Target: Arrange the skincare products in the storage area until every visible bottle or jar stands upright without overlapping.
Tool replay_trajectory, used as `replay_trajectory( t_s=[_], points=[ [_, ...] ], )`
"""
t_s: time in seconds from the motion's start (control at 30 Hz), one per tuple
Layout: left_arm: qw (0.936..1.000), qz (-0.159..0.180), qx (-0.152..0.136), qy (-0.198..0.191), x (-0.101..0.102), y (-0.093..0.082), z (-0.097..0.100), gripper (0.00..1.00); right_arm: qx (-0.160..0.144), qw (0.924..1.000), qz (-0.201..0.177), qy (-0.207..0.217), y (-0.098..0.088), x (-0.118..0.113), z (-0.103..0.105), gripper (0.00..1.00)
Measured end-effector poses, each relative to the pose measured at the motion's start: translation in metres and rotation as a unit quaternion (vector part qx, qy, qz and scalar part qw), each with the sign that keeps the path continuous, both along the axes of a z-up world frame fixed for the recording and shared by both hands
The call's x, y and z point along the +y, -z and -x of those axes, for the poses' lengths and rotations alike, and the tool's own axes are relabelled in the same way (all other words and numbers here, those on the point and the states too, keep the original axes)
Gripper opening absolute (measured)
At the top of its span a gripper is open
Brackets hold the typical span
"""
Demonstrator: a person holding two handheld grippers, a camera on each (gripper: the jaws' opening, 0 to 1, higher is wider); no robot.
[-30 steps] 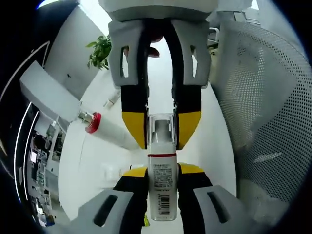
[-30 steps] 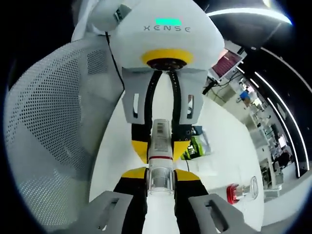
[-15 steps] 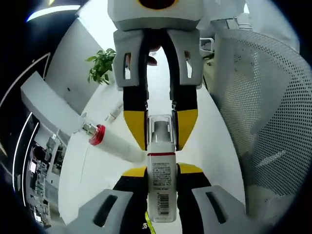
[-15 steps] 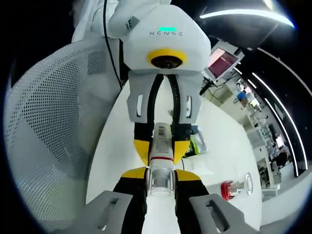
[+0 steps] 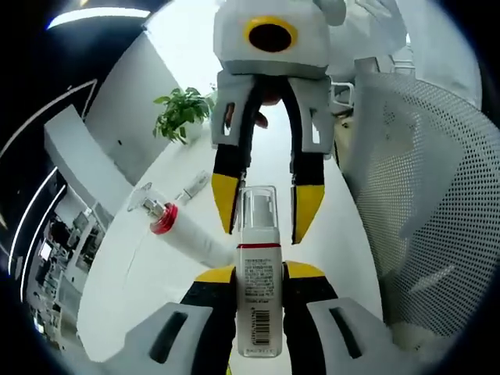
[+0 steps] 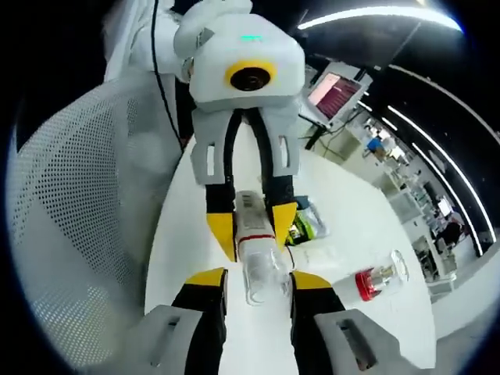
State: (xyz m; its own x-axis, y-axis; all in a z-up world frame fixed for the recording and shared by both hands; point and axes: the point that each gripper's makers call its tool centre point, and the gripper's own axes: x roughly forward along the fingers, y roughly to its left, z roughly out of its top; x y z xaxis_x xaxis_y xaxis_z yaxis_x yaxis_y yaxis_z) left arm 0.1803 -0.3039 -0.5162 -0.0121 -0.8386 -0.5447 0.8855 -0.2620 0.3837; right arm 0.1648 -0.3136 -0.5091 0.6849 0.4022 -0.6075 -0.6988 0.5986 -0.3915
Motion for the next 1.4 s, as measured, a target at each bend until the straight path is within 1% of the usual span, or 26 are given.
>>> replay_trajectory(
  t_s=[0.13,0.2,0.27,0.3,0.33,0.37,0.43,0.47,0.5,0.53,0.57,0.6,0.63,0.7,0.73,0.77,0.83,0.87,0.97,1.03,1.13,1.2,1.23,1.3,1.33,1.4],
  points=[
    [0.9970,0.038,0.061,-0.029,-0.002,-0.010,-0.005,0.23,-0.005,0.9962,-0.067,0.055,-0.010,-0.013,-0.002,0.20],
    [0.9873,0.081,0.126,-0.052,-0.007,-0.025,-0.008,0.23,-0.009,0.9899,-0.112,0.086,-0.017,-0.020,-0.003,0.20],
    [0.9790,0.107,0.160,-0.066,-0.012,-0.034,-0.012,0.22,-0.015,0.9797,-0.160,0.120,-0.023,-0.028,-0.004,0.20],
    [0.9771,0.109,0.169,-0.068,-0.013,-0.035,-0.012,0.22,-0.018,0.9704,-0.197,0.138,-0.029,-0.026,-0.003,0.19],
    [0.9722,0.120,0.187,-0.073,-0.015,-0.039,-0.014,0.22,-0.019,0.9636,-0.220,0.151,-0.032,-0.027,-0.003,0.19],
    [0.9695,0.130,0.195,-0.071,-0.017,-0.042,-0.015,0.22,-0.021,0.9569,-0.240,0.162,-0.036,-0.027,-0.002,0.19],
    [0.9613,0.143,0.223,-0.075,-0.020,-0.047,-0.013,0.22,-0.026,0.9347,-0.301,0.188,-0.043,-0.031,-0.002,0.19],
    [0.9579,0.150,0.233,-0.075,-0.022,-0.049,-0.013,0.22,-0.029,0.9179,-0.343,0.197,-0.050,-0.031,-0.002,0.20],
    [0.9526,0.159,0.248,-0.075,-0.024,-0.051,-0.013,0.22,-0.031,0.9068,-0.370,0.199,-0.055,-0.030,-0.002,0.21],
    [0.9495,0.163,0.256,-0.079,-0.025,-0.052,-0.014,0.22,-0.037,0.8880,-0.405,0.215,-0.061,-0.033,-0.003,0.22],
    [0.9467,0.167,0.264,-0.077,-0.027,-0.052,-0.014,0.22,-0.042,0.8743,-0.429,0.223,-0.065,-0.036,-0.004,0.23],
    [0.9459,0.171,0.265,-0.075,-0.028,-0.052,-0.013,0.22,-0.042,0.8547,-0.463,0.230,-0.070,-0.038,-0.005,0.23],
    [0.9402,0.174,0.284,-0.072,-0.030,-0.053,-0.010,0.22,-0.043,0.8401,-0.486,0.237,-0.072,-0.040,-0.006,0.24],
    [0.9339,0.176,0.303,-0.072,-0.034,-0.053,-0.006,0.22,-0.046,0.8088,-0.531,0.248,-0.077,-0.042,-0.007,0.26],
    [0.9304,0.178,0.313,-0.068,-0.035,-0.054,-0.004,0.22,-0.047,0.8033,-0.538,0.250,-0.077,-0.043,-0.008,0.26],
    [0.9273,0.178,0.322,-0.067,-0.036,-0.054,-0.003,0.22,-0.053,0.8009,-0.539,0.255,-0.078,-0.044,-0.009,0.26],
    [0.9221,0.180,0.335,-0.069,-0.039,-0.052,-0.003,0.22,-0.053,0.8077,-0.530,0.252,-0.077,-0.039,-0.010,0.26],
    [0.9213,0.179,0.338,-0.069,-0.041,-0.051,-0.002,0.22,-0.053,0.8079,-0.531,0.251,-0.076,-0.038,-0.011,0.26],
    [0.9221,0.177,0.339,-0.059,-0.044,-0.049,-0.001,0.22,-0.051,0.8039,-0.536,0.252,-0.076,-0.033,-0.016,0.25],
    [0.9209,0.176,0.344,-0.051,-0.047,-0.050,0.009,0.22,-0.056,0.8001,-0.540,0.255,-0.078,-0.034,-0.019,0.24],
    [0.9217,0.171,0.345,-0.048,-0.047,-0.048,0.015,0.22,-0.058,0.8002,-0.539,0.258,-0.079,-0.035,-0.023,0.21],
    [0.9192,0.169,0.352,-0.052,-0.046,-0.048,0.015,0.21,-0.055,0.8010,-0.538,0.257,-0.079,-0.034,-0.025,0.21],
    [0.9199,0.171,0.349,-0.051,-0.045,-0.047,0.014,0.21,-0.052,0.8015,-0.538,0.257,-0.078,-0.034,-0.025,0.21],
    [0.9228,0.166,0.344,-0.049,-0.046,-0.045,0.017,0.21,-0.039,0.8038,-0.536,0.255,-0.077,-0.031,-0.025,0.19],
    [0.9232,0.164,0.344,-0.049,-0.045,-0.044,0.017,0.21,-0.038,0.8068,-0.531,0.257,-0.076,-0.030,-0.025,0.18],
    [0.9233,0.159,0.346,-0.049,-0.046,-0.042,0.017,0.22,-0.041,0.8216,-0.508,0.254,-0.073,-0.028,-0.025,0.15]
  ],
)
